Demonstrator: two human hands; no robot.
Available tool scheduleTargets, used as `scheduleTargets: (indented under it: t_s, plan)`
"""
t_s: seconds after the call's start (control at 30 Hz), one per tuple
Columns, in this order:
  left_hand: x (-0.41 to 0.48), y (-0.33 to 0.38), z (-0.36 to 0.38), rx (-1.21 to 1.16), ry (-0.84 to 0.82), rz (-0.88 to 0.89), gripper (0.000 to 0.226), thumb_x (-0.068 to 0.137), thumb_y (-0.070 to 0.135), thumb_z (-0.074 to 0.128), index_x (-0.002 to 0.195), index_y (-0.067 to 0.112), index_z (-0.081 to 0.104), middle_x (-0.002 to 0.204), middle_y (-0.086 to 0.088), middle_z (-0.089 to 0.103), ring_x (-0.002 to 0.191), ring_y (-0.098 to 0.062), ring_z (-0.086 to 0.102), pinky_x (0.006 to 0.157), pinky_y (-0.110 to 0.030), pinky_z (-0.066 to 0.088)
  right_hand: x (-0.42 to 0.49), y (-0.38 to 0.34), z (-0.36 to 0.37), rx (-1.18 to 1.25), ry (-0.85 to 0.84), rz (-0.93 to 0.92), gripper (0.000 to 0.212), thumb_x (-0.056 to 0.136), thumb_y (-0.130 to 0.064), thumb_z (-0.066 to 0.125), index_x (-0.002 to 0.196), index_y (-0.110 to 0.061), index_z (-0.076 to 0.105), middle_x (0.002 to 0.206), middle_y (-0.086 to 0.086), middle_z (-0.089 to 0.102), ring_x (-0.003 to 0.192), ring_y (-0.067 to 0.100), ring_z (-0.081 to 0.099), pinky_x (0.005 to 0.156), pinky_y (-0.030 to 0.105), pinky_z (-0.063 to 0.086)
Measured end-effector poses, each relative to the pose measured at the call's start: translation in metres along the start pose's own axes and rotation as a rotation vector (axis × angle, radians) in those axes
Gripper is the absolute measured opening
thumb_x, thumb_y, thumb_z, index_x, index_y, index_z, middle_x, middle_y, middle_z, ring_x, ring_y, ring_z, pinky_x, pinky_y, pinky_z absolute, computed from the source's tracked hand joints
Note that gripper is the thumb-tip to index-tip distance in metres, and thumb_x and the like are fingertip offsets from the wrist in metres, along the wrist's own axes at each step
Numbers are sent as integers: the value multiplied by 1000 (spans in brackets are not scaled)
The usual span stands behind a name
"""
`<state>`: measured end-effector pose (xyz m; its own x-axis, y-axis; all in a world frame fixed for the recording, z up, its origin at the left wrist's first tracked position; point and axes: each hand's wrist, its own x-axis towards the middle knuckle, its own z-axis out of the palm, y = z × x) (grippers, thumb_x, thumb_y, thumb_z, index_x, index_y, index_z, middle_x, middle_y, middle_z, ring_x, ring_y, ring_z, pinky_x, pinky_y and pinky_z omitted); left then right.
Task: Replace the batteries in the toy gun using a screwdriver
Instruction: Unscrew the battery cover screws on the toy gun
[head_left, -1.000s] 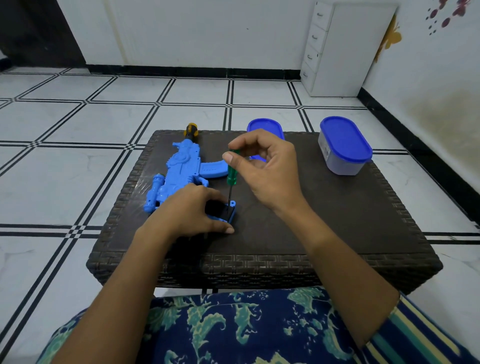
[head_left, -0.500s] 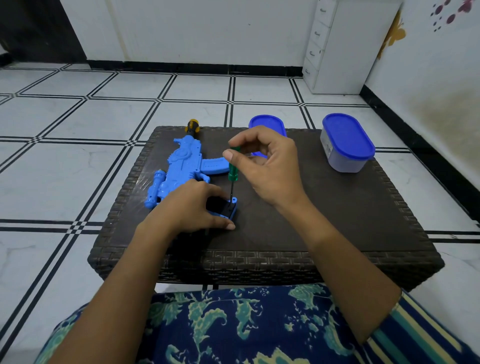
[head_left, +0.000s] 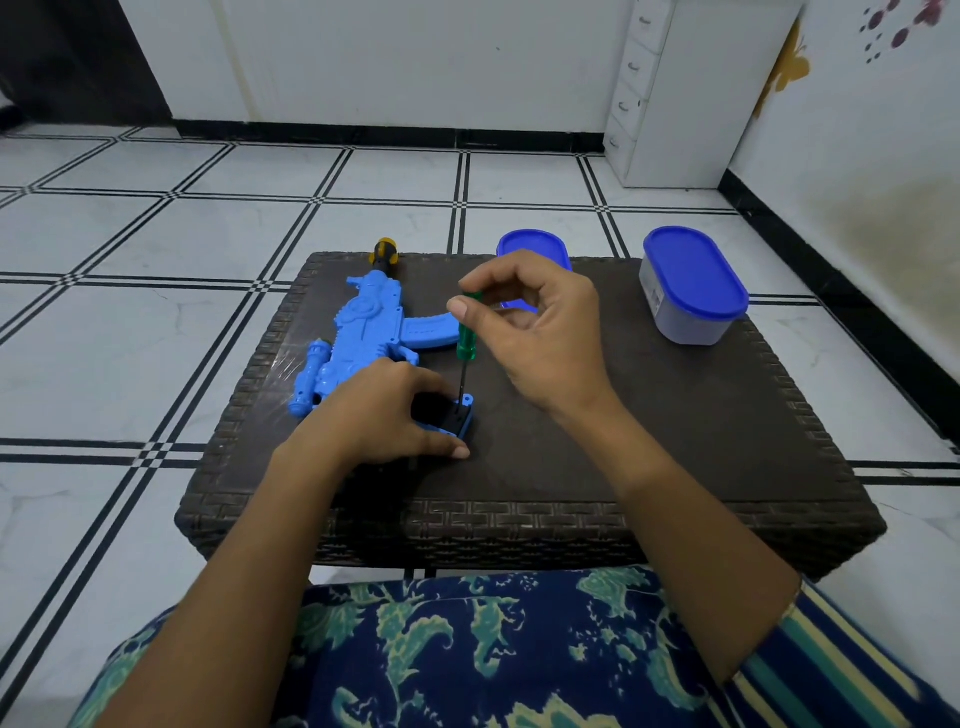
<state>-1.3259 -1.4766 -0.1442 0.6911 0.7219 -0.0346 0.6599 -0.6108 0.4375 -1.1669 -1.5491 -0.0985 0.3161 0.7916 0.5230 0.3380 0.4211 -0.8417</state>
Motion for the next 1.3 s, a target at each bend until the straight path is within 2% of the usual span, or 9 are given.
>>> scheduleTargets:
  t_s: [0.13,0.53,0.73,0.83,0.9,0.97,1.07,1.13,1.3]
  plan:
    - [1,-1,1,2,3,-7,70,58,65,79,117,31,66,103,9,69,99,-10,61,85,-35,52,0,1,1,-4,-10,-4,15,80,-2,77,85,-13,69,87,2,70,79,15,67,67,40,61]
    - [1,-4,2,1,-3,-14,69,56,70,76,114,34,66,100,10,69,96,-11,62,82,-37,53,-1,-5,3,0,-56,28,29,74,-9,83,79,-28,62,81,-8,67,74,16,68,64,34,59]
    - [0,-2,1,19,10,-10,67,58,67,77,114,32,66,99,9,69,95,-11,61,83,-36,52,-3,-5,3,97,-136,69,19,85,3,70,89,-14,62,97,7,73,94,13,71,78,22,56]
    - [0,-2,2,9,8,-10,67,58,67,77,114,32,66,100,9,70,96,-10,62,83,-36,52,-4,-7,4,107,-146,94,18,84,-3,73,90,-16,62,100,6,70,81,10,71,67,21,55]
    - [0,-2,2,-3,9,-10,67,58,66,78,114,31,67,100,9,70,96,-9,62,84,-35,52,-4,-7,5,88,-109,91,23,80,-8,79,86,-23,63,100,4,66,73,16,70,62,24,56]
    - [0,-2,2,-1,13,-9,68,58,66,78,115,32,66,100,10,70,96,-8,62,84,-35,52,-2,-5,5,64,-71,69,28,77,-8,82,82,-27,62,93,3,64,83,22,70,65,34,60]
    - [0,-2,2,8,16,-4,67,58,67,77,114,32,67,97,10,70,92,-9,62,82,-35,52,0,-4,4,80,-82,83,27,78,-2,79,81,-24,63,86,-1,67,83,9,68,69,29,60]
    - [1,-3,2,4,13,0,66,57,68,77,112,32,67,93,12,69,89,-8,61,79,-35,53,0,-5,4,76,-107,85,26,82,1,75,84,-23,64,92,4,72,89,11,69,73,25,58]
    - [1,-4,1,2,7,3,65,57,67,77,112,33,67,96,14,69,90,-6,61,81,-32,53,-1,-2,1,81,-140,96,14,88,-1,68,97,-11,68,100,6,73,98,17,69,77,36,61]
